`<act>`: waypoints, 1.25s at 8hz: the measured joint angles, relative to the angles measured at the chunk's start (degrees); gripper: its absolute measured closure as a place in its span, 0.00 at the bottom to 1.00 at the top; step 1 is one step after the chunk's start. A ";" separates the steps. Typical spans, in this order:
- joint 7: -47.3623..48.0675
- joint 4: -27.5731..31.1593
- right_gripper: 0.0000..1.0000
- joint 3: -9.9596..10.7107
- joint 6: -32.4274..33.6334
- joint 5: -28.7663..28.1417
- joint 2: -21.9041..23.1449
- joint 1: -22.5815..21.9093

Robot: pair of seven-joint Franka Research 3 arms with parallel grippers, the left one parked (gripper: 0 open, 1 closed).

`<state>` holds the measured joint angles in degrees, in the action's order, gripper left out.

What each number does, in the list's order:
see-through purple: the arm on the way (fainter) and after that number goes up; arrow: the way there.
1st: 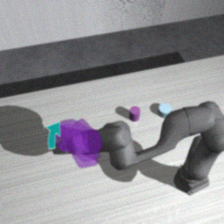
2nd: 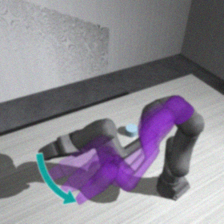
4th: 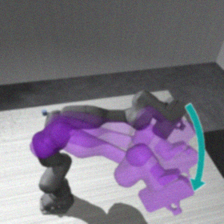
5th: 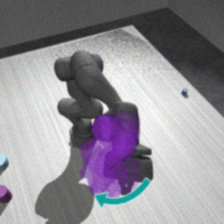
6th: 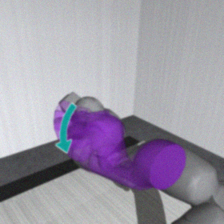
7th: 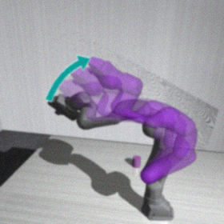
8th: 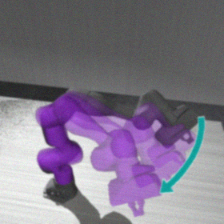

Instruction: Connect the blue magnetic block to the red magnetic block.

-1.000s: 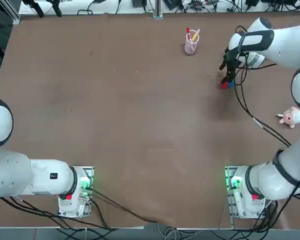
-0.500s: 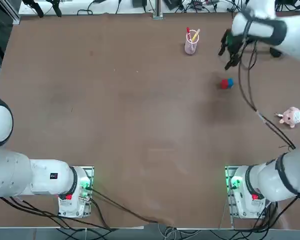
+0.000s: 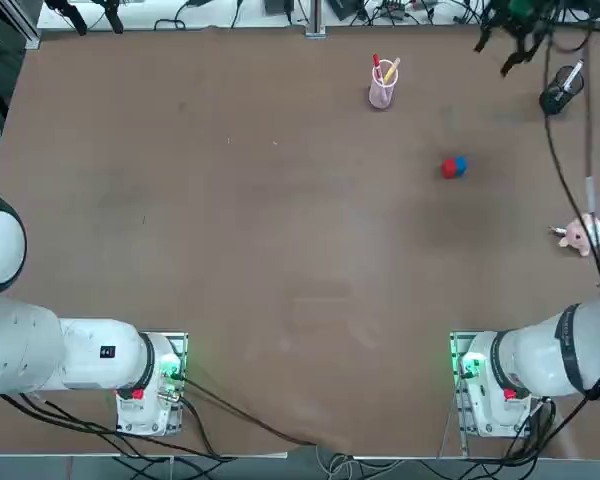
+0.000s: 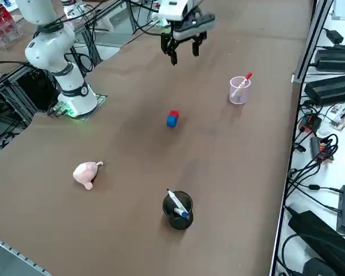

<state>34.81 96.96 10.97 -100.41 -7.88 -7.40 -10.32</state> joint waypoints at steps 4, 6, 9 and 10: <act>-25.78 -2.35 0.00 -0.50 1.69 6.84 2.52 3.30; -32.22 -2.40 0.00 -5.33 1.92 6.87 4.72 9.88; -35.52 -2.43 0.00 -8.74 6.73 7.22 9.47 8.90; -37.84 -2.34 0.00 -8.33 8.59 7.41 10.90 7.68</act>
<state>-3.03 94.61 2.65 -91.81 -0.47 3.50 -2.64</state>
